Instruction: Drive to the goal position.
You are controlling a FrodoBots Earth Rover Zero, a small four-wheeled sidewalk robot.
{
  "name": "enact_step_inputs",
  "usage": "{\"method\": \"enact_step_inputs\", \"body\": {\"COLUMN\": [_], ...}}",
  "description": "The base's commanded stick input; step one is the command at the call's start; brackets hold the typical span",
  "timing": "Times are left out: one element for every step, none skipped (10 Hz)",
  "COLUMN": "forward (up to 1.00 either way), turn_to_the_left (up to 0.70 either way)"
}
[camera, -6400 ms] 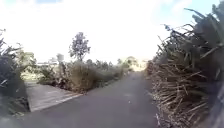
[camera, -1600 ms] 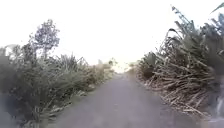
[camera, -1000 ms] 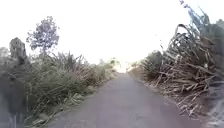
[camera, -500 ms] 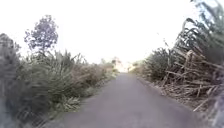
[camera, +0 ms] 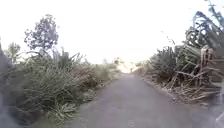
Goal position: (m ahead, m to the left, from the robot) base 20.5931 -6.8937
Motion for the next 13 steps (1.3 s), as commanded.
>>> {"method": "enact_step_inputs", "body": {"forward": [0.7, 0.7, 0.7, 0.7, 0.7, 0.7, 0.7, 0.7, 0.7, 0.7, 0.7, 0.7, 0.7], "turn_to_the_left": [0.0, -0.08, -0.3, -0.35, -0.35, -0.35, -0.35, -0.35, -0.35, -0.35, -0.35, -0.35, -0.35]}}
